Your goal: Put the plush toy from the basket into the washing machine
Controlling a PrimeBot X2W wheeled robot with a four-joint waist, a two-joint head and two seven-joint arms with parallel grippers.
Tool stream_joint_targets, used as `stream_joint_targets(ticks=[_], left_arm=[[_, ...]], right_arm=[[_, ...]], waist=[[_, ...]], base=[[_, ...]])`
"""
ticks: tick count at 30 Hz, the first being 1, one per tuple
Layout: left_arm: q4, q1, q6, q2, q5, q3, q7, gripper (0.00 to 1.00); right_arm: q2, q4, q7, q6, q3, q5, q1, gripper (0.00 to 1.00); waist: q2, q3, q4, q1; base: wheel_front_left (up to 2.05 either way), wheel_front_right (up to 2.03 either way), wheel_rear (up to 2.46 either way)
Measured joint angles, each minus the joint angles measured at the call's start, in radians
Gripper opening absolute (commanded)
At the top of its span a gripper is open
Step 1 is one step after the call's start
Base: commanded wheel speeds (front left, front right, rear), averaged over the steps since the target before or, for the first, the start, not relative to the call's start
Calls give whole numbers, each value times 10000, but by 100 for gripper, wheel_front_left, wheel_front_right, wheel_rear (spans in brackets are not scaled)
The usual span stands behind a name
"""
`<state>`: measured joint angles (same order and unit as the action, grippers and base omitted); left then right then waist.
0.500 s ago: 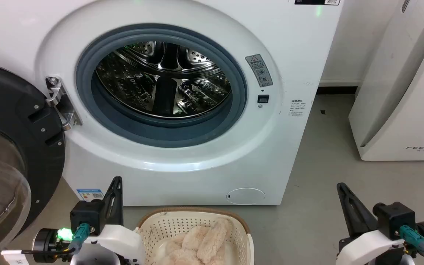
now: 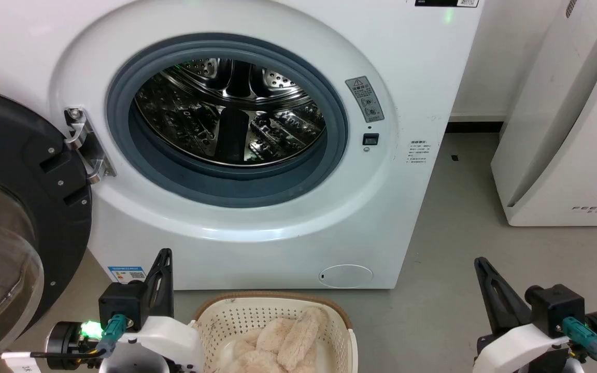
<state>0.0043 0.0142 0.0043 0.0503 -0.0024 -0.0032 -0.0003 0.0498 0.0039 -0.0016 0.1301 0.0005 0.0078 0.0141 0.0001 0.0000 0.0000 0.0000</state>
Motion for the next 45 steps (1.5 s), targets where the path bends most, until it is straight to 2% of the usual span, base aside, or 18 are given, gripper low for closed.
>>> stream_joint_targets(ticks=[6,7,26,45], left_arm=[[0,0,0,0,0,0,0,0],[0,2,2,0,0,-2,0,100],[660,362,104,-2,-8,-251,-286,100],[3674,2279,-165,0,-12,-890,-516,100]], right_arm=[[0,0,0,0,0,0,0,0],[0,0,0,0,-2,2,2,100],[0,-127,-278,0,-180,424,1,100],[0,-403,-711,0,-410,1154,-653,100]], waist=[[0,0,0,0],[0,0,0,0],[0,336,-75,0],[-1,1831,-487,1]], base=[[0,0,0],[0,0,0],[0,0,0],[0,0,0]])
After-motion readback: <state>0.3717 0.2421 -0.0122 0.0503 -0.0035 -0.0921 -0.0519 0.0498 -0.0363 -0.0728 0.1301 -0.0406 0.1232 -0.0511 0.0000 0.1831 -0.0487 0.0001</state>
